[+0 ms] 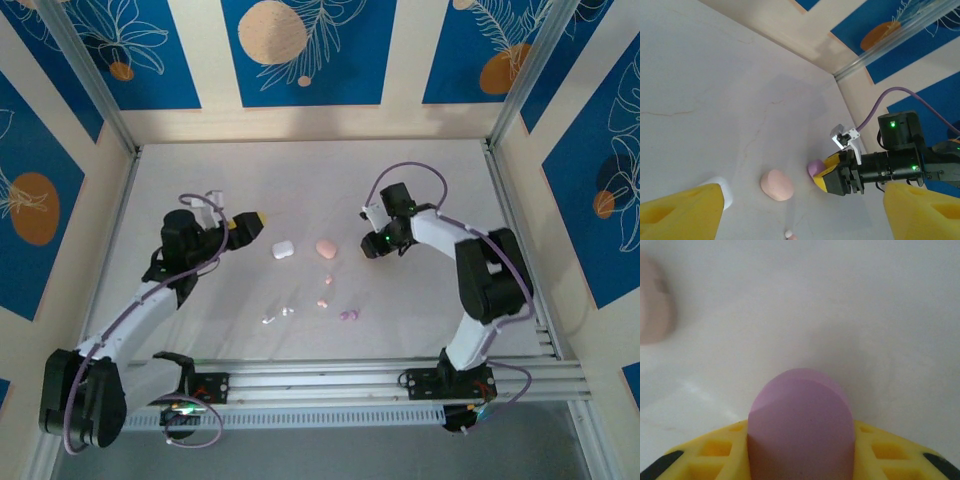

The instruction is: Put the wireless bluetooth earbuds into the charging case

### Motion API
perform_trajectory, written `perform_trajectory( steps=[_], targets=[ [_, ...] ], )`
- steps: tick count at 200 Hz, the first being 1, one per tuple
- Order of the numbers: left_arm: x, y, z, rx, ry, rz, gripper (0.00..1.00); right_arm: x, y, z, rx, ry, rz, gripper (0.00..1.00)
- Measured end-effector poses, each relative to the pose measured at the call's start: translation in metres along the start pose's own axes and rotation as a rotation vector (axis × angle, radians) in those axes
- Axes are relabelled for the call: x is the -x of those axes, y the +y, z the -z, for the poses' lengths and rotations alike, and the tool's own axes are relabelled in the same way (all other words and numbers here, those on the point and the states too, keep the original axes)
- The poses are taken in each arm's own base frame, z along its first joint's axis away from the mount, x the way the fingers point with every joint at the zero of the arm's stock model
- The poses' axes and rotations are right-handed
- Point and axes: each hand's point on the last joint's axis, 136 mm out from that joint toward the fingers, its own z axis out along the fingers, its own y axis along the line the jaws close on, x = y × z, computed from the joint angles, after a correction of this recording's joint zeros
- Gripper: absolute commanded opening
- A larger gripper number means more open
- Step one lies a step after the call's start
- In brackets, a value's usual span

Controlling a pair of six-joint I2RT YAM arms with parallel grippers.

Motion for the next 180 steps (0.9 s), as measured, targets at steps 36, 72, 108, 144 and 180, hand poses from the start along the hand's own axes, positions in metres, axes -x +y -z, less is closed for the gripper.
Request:
perform_trajectory(
  steps=[36, 72, 108, 144, 180],
  targets=[
    [-0.004, -0.035, -0.013, -0.055, 0.063, -0.025, 0.77, 0.039, 0.049, 0.085, 0.072, -0.359, 0.173, 0.33],
    [-0.015, -0.089, -0.029, -0.153, 0.137, -0.074, 0.70, 0.053, 0.095, 0.149, 0.133, -0.633, 0.382, 0.32],
    [-0.040, -0.119, -0.047, -0.198, 0.221, -0.096, 0.67, 0.048, 0.112, 0.158, 0.163, -0.694, 0.493, 0.32],
    [-0.062, -0.142, -0.064, -0.215, 0.288, -0.136, 0.65, 0.051, 0.117, 0.162, 0.169, -0.723, 0.540, 0.32],
    [-0.080, -0.150, -0.085, -0.215, 0.344, -0.147, 0.62, 0.053, 0.118, 0.165, 0.168, -0.740, 0.557, 0.32]
  ],
)
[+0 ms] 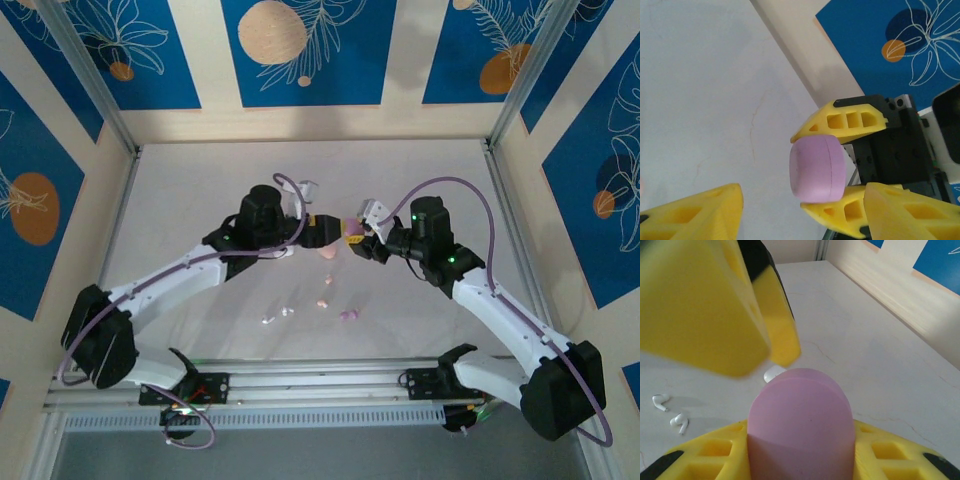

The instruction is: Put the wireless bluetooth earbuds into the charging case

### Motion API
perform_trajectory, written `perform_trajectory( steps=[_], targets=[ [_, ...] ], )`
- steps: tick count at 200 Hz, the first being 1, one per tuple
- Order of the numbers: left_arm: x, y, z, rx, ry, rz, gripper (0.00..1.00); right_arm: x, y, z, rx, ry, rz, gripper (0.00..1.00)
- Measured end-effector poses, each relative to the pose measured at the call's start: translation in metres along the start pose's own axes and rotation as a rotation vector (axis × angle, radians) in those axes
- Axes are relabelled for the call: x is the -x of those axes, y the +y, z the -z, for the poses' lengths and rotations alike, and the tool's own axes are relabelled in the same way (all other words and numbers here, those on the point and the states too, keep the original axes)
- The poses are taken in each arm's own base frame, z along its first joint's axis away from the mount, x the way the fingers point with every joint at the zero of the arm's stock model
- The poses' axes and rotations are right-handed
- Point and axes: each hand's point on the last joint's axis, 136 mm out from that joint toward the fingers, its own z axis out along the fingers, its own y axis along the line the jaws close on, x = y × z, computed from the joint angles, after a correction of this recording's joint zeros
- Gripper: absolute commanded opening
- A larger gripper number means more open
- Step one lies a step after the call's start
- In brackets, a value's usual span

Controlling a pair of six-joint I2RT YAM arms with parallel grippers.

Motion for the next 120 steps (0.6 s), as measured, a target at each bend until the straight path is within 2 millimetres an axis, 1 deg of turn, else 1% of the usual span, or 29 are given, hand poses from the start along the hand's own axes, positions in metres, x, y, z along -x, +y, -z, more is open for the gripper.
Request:
perform_trajectory(
  steps=[33, 57, 80, 92, 99, 113, 120],
  targets=[
    [-0.003, 0.000, -0.018, 0.005, 0.036, 0.004, 0.54, 0.001, 0.000, 0.000, -0.002, -0.005, 0.003, 0.33],
    [-0.001, -0.001, -0.024, 0.003, 0.041, 0.007, 0.48, 0.002, -0.001, 0.000, -0.004, -0.009, 0.010, 0.33],
    [-0.002, -0.001, -0.027, 0.001, 0.046, 0.020, 0.33, -0.004, 0.001, -0.002, 0.000, -0.006, 0.016, 0.33],
    [-0.002, -0.002, -0.029, 0.002, 0.051, 0.021, 0.22, -0.008, 0.001, -0.002, -0.002, 0.003, 0.016, 0.34],
    [-0.003, -0.001, -0.030, 0.004, 0.054, 0.025, 0.17, -0.010, 0.001, -0.002, -0.005, 0.007, 0.016, 0.35],
    [-0.002, -0.001, -0.031, 0.004, 0.053, 0.040, 0.13, -0.011, 0.000, -0.002, -0.012, 0.011, 0.015, 0.36],
    [-0.002, -0.002, -0.031, 0.003, 0.052, 0.048, 0.12, -0.011, 0.000, -0.001, -0.015, 0.010, 0.016, 0.39]
  ],
)
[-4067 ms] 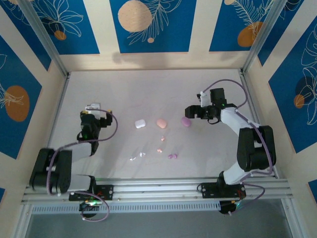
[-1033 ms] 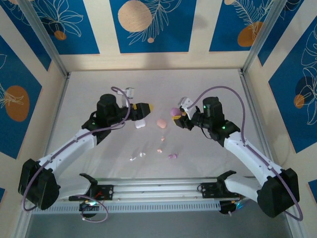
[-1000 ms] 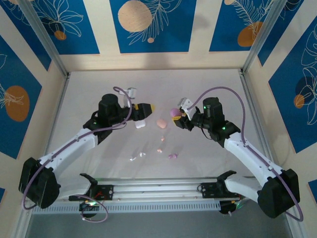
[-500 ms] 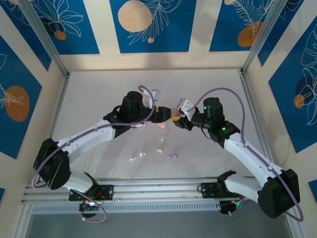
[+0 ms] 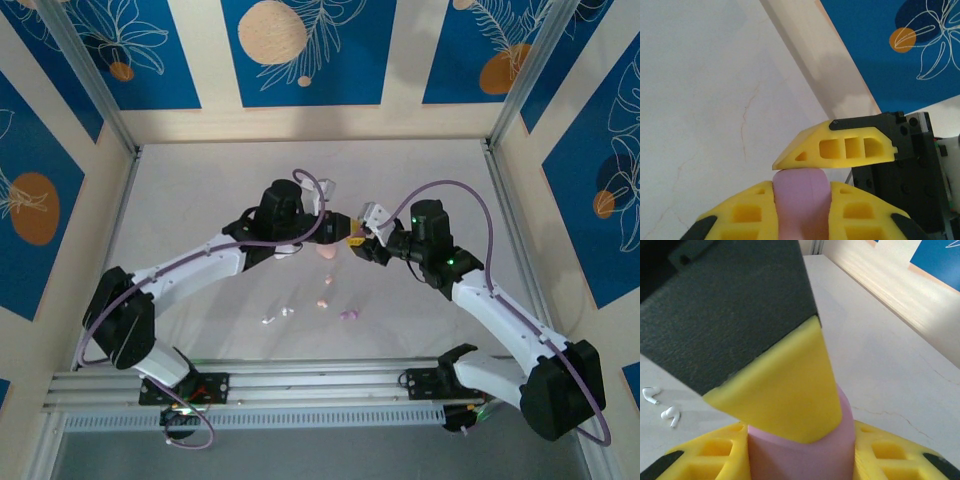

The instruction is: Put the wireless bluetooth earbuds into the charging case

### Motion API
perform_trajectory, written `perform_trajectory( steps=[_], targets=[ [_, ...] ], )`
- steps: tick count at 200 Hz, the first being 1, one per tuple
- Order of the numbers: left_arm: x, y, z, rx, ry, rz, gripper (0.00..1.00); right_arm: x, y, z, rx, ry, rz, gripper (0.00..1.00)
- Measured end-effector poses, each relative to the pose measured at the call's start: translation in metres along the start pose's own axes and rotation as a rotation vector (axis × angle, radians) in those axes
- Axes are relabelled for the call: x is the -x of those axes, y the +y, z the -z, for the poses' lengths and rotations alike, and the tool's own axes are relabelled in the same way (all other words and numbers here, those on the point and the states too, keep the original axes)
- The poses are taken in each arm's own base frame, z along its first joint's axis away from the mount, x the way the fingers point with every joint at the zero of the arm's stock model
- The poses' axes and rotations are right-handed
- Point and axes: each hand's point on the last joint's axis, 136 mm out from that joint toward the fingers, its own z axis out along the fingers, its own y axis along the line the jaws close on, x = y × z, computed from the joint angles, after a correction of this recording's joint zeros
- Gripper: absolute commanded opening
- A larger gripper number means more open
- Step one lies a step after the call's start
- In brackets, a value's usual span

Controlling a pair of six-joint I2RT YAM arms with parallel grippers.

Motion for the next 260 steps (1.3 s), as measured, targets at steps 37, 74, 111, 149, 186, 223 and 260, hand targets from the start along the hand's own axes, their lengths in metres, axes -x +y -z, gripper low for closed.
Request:
perform_trajectory(
  steps=[37, 74, 111, 149, 186, 223, 260],
  targets=[
    [0.002, -0.004, -0.001, -0.046, -0.032, 0.081, 0.11, 0.002, -0.001, 0.009, -0.033, -0.028, 0.026, 0.51],
    [-0.002, 0.003, -0.002, -0.066, -0.055, 0.226, 0.11, -0.003, -0.002, 0.019, -0.040, -0.072, 0.080, 0.57],
    [0.007, -0.008, 0.002, -0.109, -0.085, 0.297, 0.11, -0.001, -0.011, 0.028, -0.031, -0.130, 0.094, 0.51],
    [0.015, -0.021, 0.009, -0.154, -0.105, 0.317, 0.11, 0.010, -0.010, 0.033, 0.001, -0.189, 0.117, 0.52],
    [0.017, -0.024, 0.012, -0.164, -0.110, 0.328, 0.11, 0.014, -0.008, 0.034, 0.032, -0.216, 0.110, 0.51],
    [0.020, -0.031, 0.017, -0.178, -0.118, 0.321, 0.11, 0.019, -0.007, 0.034, 0.048, -0.236, 0.102, 0.51],
    [0.021, -0.034, 0.020, -0.186, -0.122, 0.318, 0.11, 0.030, -0.005, 0.037, 0.066, -0.271, 0.101, 0.52]
  ],
)
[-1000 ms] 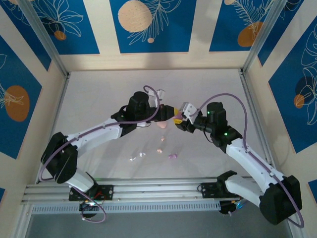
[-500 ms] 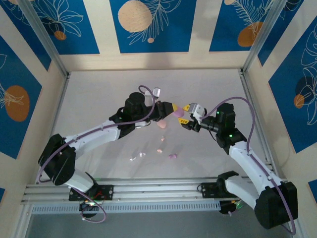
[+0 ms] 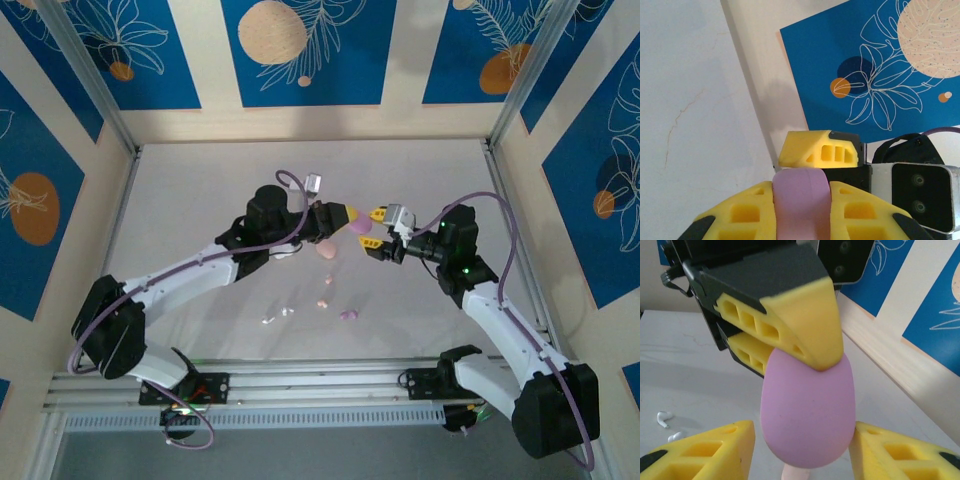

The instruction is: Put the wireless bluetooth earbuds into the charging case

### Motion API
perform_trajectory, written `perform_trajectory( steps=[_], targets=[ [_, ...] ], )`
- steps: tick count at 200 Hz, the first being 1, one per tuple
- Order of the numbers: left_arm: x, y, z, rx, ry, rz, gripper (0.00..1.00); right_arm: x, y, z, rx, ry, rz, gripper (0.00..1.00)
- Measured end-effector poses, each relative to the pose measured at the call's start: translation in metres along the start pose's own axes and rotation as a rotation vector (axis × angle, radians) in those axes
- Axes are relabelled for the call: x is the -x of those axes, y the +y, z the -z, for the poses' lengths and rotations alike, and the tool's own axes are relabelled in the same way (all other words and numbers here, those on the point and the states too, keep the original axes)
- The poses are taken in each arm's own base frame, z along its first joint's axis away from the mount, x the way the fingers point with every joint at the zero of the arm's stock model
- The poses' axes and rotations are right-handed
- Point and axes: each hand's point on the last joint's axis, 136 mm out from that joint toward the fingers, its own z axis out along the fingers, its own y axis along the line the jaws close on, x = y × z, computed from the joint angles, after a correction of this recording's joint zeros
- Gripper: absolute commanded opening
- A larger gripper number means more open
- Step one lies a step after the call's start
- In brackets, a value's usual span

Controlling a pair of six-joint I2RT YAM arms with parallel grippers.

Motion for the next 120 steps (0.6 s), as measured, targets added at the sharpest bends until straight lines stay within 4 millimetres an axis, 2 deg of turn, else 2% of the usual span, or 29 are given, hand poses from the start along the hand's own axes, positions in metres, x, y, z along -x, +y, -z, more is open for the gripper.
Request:
perform_trajectory(
  steps=[41, 78, 92, 105, 120],
  targets=[
    [-0.0005, -0.0001, 0.0000, -0.001, 0.003, 0.014, 0.11, 0.0058, -0.0010, -0.0007, 0.008, -0.015, 0.005, 0.50],
    [-0.0005, -0.0001, 0.0000, -0.001, 0.003, 0.018, 0.15, 0.0052, -0.0028, -0.0034, 0.021, -0.006, -0.002, 0.40],
    [-0.0002, 0.0000, 0.0001, -0.001, 0.002, 0.016, 0.22, 0.0050, -0.0031, -0.0034, 0.024, -0.004, -0.008, 0.37],
    [-0.0004, -0.0001, 0.0001, -0.001, 0.003, 0.011, 0.32, 0.0052, -0.0028, -0.0028, 0.029, 0.000, -0.016, 0.36],
    [-0.0007, -0.0003, 0.0000, -0.002, 0.004, -0.007, 0.50, 0.0080, -0.0019, -0.0027, 0.046, 0.000, -0.027, 0.36]
  ],
)
